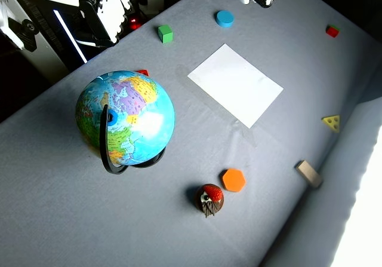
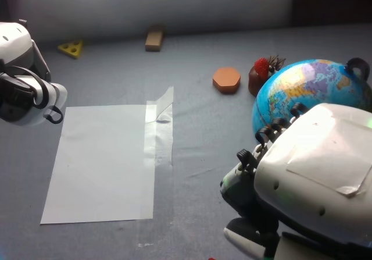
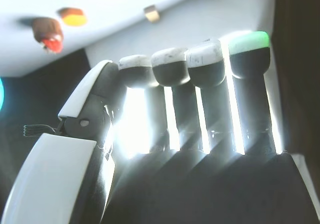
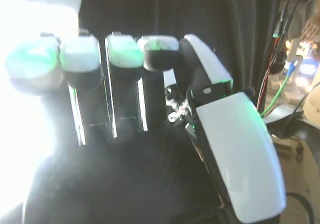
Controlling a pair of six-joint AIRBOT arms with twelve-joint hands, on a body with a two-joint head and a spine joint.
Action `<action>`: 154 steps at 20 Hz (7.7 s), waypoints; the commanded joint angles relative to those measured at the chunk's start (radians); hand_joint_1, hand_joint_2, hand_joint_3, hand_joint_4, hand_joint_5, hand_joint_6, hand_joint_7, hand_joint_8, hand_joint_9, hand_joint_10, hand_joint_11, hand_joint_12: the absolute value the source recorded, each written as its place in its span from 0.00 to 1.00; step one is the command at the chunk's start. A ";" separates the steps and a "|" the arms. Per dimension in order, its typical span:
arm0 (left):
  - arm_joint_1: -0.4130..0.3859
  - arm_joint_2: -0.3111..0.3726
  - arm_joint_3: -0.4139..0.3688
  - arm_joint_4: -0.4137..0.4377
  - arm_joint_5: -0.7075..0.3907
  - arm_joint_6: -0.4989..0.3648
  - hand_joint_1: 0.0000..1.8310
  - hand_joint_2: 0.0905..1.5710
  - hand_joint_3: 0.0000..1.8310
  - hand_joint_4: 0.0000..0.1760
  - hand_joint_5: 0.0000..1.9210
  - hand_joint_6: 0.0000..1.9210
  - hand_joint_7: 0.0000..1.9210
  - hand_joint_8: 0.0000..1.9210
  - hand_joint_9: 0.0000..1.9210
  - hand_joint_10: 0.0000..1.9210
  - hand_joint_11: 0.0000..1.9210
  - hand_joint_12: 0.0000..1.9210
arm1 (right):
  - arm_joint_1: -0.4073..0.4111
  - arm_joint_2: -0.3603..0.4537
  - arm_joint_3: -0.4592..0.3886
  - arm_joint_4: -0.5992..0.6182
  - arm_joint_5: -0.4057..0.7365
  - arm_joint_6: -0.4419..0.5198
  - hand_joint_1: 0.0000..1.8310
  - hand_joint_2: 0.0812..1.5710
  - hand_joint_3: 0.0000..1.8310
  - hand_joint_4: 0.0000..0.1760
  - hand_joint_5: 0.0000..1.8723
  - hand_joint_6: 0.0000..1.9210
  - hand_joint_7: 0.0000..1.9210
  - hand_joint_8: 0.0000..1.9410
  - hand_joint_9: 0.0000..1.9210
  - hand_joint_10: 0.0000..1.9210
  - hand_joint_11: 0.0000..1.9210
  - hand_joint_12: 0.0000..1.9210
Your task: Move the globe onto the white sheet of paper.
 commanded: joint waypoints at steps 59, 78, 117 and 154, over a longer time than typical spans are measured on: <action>1.078 -0.345 0.217 1.079 -0.145 -1.264 0.00 0.81 0.00 0.00 0.02 0.00 0.01 0.00 0.00 0.00 0.00 0.00 | -0.390 -0.120 0.830 0.704 0.959 -0.862 0.00 0.74 0.00 0.00 0.10 0.00 0.09 0.00 0.06 0.00 0.00 0.08; 1.078 -0.328 0.190 1.034 -0.117 -1.270 0.00 0.80 0.00 0.00 0.02 0.00 0.01 0.00 0.00 0.00 0.00 0.00 | -0.343 -0.167 0.879 0.732 1.002 -1.006 0.00 0.74 0.00 0.00 0.09 0.00 0.10 0.00 0.06 0.00 0.00 0.08; 1.086 -0.300 0.143 1.034 -0.097 -1.277 0.00 0.80 0.00 0.00 0.02 0.00 0.01 0.00 0.01 0.00 0.00 0.00 | -0.156 -0.557 0.891 0.358 0.675 -0.645 0.00 0.73 0.00 0.00 0.10 0.00 0.11 0.00 0.06 0.00 0.00 0.09; 1.069 -0.246 0.090 0.953 -0.044 -1.258 0.00 0.80 0.00 0.00 0.03 0.00 0.02 0.00 0.01 0.00 0.00 0.00 | -0.038 -0.718 0.969 0.358 0.621 -0.572 0.00 0.73 0.00 0.00 0.10 0.00 0.11 0.00 0.07 0.00 0.00 0.09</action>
